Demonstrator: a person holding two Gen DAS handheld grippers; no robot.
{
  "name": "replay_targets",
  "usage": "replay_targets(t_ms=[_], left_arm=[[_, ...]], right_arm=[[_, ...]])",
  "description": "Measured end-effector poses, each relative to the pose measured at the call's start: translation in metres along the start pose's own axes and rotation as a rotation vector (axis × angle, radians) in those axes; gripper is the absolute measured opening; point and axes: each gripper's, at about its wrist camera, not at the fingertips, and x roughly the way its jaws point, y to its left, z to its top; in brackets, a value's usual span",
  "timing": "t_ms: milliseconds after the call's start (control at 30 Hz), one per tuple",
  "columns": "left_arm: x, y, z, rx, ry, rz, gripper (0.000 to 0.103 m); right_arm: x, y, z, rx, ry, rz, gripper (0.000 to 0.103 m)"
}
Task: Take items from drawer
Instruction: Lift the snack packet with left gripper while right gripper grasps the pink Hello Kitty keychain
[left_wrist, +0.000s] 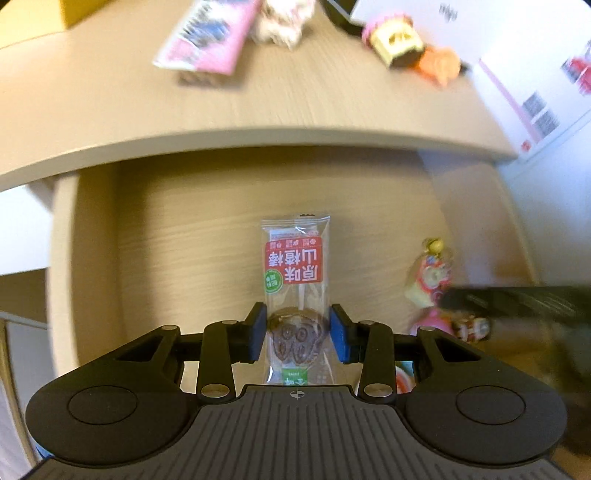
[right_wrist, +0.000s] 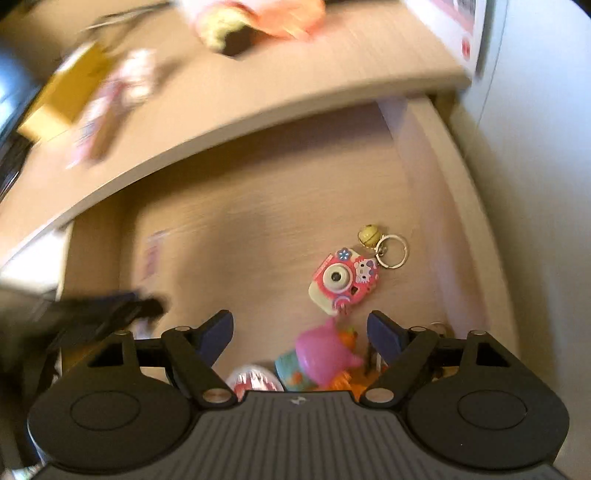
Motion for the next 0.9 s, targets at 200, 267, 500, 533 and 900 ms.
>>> replay_targets(t_ms=[200, 267, 500, 533, 900], left_arm=[[-0.013, 0.004, -0.018, -0.026, -0.010, -0.021, 0.041], [-0.014, 0.009, -0.021, -0.037, -0.015, -0.002, 0.041], [-0.017, 0.020, -0.017, -0.050, 0.005, 0.002, 0.041], [-0.019, 0.017, -0.014, -0.032, -0.002, -0.014, 0.041], [-0.088, -0.034, 0.090, 0.135, -0.373, -0.110, 0.041]], right_arm=[[0.064, 0.015, 0.035, -0.064, 0.086, -0.225, 0.064], [0.074, 0.013, 0.040, -0.063, 0.108, -0.238, 0.059], [0.050, 0.028, 0.041, -0.114, 0.068, -0.128, 0.058], [0.042, 0.033, 0.041, -0.126, 0.051, -0.104, 0.058], [-0.082, 0.066, 0.056, -0.249, -0.305, 0.062, 0.056]])
